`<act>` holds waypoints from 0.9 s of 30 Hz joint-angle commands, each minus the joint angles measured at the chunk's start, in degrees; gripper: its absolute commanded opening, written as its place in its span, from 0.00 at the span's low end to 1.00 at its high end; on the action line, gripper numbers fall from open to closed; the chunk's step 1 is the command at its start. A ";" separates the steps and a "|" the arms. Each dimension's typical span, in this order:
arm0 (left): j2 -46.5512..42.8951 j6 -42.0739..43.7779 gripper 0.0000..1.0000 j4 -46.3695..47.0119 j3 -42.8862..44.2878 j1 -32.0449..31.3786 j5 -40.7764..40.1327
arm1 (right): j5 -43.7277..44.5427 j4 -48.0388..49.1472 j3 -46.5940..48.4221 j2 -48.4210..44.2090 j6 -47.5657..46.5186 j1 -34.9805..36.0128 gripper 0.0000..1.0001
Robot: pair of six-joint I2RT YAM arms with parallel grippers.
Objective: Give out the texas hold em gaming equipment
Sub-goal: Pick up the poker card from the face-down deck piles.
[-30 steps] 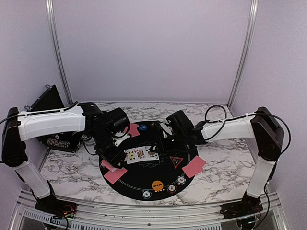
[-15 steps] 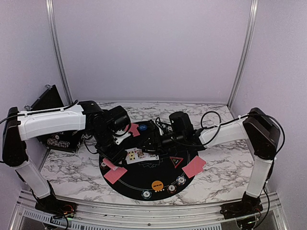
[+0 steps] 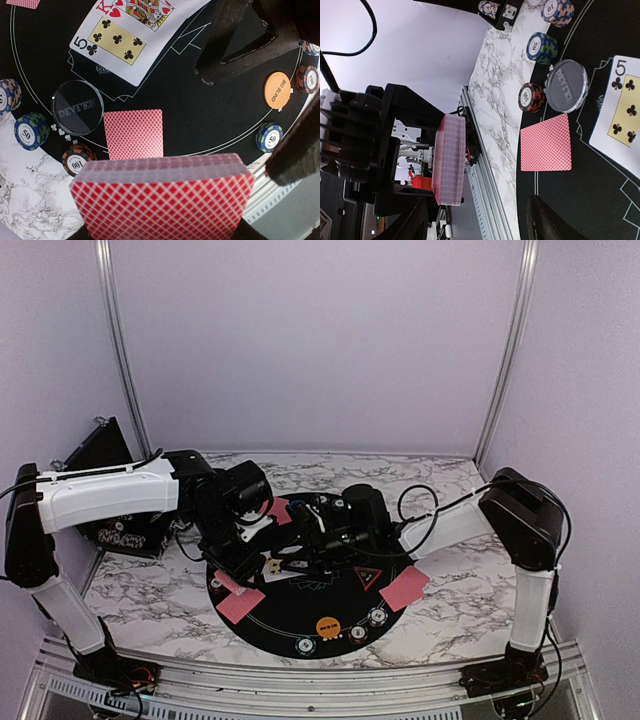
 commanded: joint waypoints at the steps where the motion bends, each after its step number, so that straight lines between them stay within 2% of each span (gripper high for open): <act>1: 0.35 0.82 0.59 -0.87 1.54 -0.17 0.41 | -1.14 3.55 3.15 1.17 2.03 1.11 0.66; 17: 0.18 1.00 0.59 -0.84 1.31 -0.09 0.44 | -1.93 6.36 7.76 6.28 5.42 3.38 0.66; 27: 0.36 1.18 0.59 -0.87 1.44 -0.15 0.45 | -1.57 4.79 9.80 8.42 4.89 3.96 0.66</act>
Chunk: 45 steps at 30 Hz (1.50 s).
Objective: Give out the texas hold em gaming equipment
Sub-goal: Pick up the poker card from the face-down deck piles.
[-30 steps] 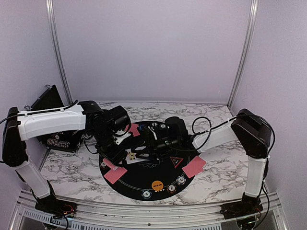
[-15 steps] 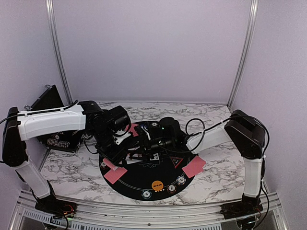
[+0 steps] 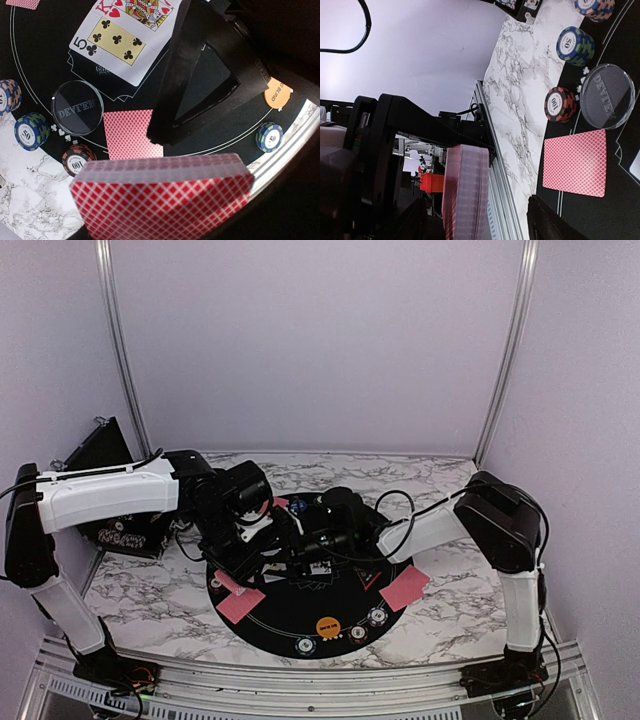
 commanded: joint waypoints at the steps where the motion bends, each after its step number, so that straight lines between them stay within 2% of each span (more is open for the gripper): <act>1: 0.32 1.09 0.59 -0.85 1.48 -0.09 0.41 | -0.27 0.31 2.47 1.83 -0.17 0.53 0.66; 17: -0.08 0.94 0.59 -0.85 1.18 -0.15 0.34 | 0.72 -4.08 0.79 1.22 -3.38 -0.98 0.62; 45: 0.23 0.99 0.59 -0.78 1.15 -0.08 0.32 | 0.71 -4.59 -0.89 -4.55 -4.74 -2.15 0.61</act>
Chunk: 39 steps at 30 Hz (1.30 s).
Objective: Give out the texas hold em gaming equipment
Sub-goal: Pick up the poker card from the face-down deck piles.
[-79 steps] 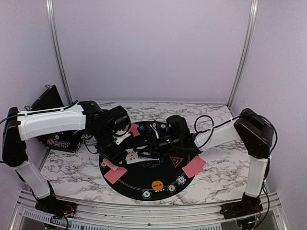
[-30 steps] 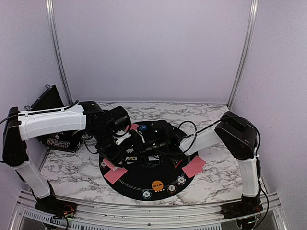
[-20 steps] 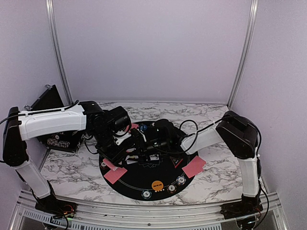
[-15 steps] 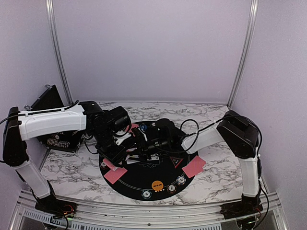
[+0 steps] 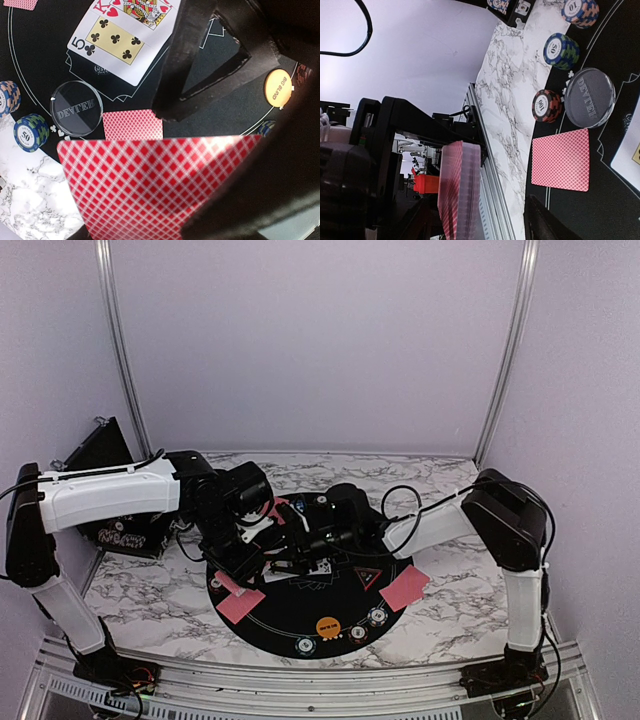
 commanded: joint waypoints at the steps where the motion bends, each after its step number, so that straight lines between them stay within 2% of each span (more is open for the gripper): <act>1: -0.06 0.33 0.59 -0.81 1.08 -0.14 0.34 | 0.54 -0.63 -0.41 -3.23 -1.05 -0.29 0.61; 6: -0.22 0.20 0.59 -0.73 0.97 -0.08 0.34 | 1.00 -0.81 -1.28 -4.13 -1.19 -0.38 0.59; 31: 0.26 0.25 0.59 -0.83 1.14 -0.01 -0.12 | 0.73 0.05 -4.39 -7.49 0.12 -0.93 0.31; 39: 0.70 0.34 0.59 -0.83 1.29 0.01 -0.28 | 0.61 0.23 -4.51 -7.93 0.36 -0.72 0.27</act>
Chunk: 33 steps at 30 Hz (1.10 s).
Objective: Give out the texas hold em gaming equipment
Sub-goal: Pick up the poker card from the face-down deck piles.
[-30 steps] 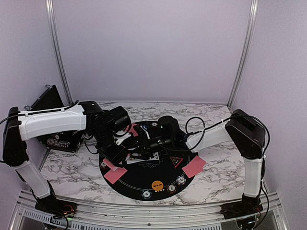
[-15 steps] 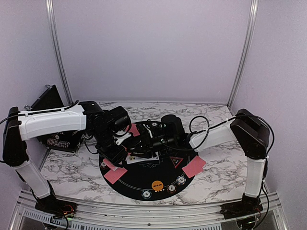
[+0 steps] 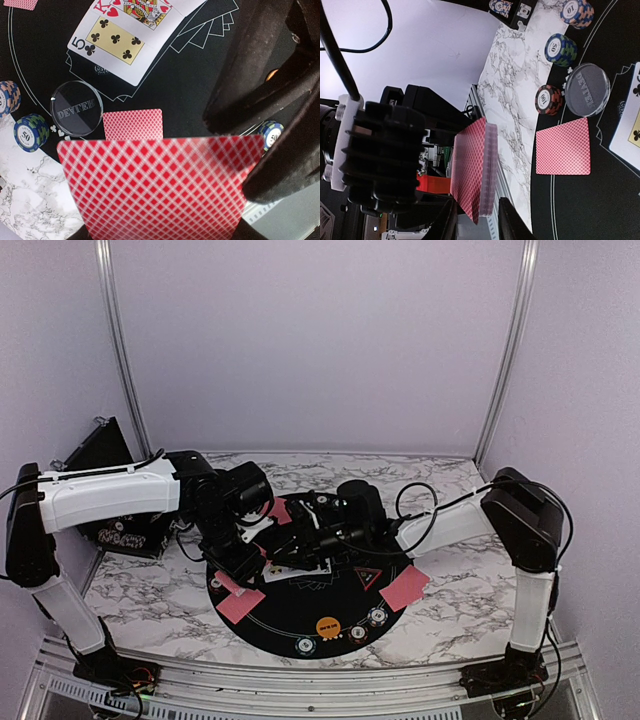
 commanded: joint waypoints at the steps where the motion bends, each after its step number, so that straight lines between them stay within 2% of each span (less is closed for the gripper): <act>1: 0.72 0.37 0.59 -0.81 1.28 0.01 -0.23 | -0.30 1.24 -0.13 -2.44 0.12 0.02 0.26; 25: 0.97 0.46 0.59 -0.74 1.52 0.07 -0.50 | -1.04 0.71 0.57 -2.00 0.42 0.38 0.13; 33: 0.75 0.49 0.59 -0.75 1.33 0.03 -0.39 | -1.20 1.25 0.33 -1.78 0.97 0.19 0.04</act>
